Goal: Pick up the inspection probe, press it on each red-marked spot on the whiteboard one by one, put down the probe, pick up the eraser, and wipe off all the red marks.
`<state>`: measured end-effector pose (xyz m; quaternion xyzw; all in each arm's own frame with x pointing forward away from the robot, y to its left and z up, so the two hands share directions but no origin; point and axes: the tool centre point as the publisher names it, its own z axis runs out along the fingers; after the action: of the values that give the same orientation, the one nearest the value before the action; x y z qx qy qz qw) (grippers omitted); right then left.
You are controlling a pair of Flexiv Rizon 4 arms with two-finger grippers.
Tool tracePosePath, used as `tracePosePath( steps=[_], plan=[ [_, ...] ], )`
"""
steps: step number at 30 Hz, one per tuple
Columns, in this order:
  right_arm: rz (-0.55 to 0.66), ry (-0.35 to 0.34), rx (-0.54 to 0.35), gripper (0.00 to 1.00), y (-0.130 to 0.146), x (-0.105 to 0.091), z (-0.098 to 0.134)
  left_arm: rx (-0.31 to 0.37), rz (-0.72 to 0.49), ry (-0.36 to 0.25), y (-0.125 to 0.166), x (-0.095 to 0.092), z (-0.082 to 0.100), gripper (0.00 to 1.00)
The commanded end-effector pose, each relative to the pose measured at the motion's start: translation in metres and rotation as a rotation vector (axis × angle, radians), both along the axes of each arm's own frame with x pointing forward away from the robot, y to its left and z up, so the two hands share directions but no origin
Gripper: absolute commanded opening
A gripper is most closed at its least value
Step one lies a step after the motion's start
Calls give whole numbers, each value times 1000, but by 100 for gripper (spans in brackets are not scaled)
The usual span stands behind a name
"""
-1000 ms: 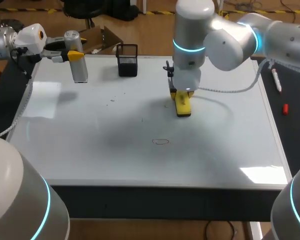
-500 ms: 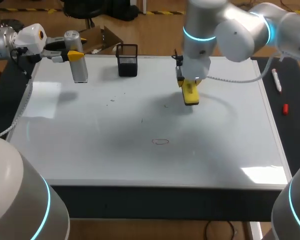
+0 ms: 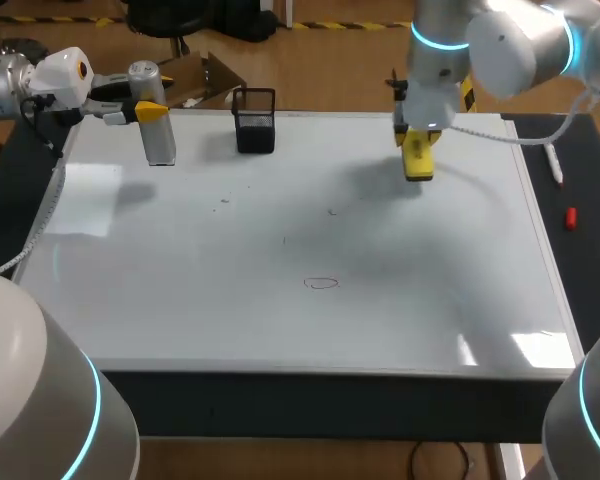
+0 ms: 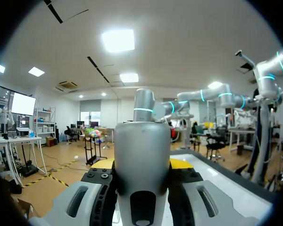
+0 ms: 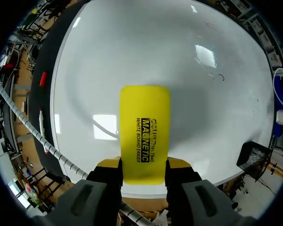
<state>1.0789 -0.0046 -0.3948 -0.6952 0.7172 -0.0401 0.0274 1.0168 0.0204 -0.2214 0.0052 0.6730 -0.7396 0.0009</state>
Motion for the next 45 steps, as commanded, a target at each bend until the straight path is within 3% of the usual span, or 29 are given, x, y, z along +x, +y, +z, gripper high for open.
tracePosePath(
  steps=[1,6,12,42,45],
  plan=[
    [-7,39,8,0,-14,22,-2,0,0,0,0,0,1,0],
    [-32,66,79,0,-31,36,-1,0,0,0,0,0,1,0],
    [-48,79,68,0,-43,44,-4,0,0,0,0,0,1,0],
    [-27,94,74,0,-50,45,-3,0,0,0,0,0,1,0],
    [-27,94,74,0,-50,45,-3,-2,-24,-34,-8,-10,12,0]
  ],
)
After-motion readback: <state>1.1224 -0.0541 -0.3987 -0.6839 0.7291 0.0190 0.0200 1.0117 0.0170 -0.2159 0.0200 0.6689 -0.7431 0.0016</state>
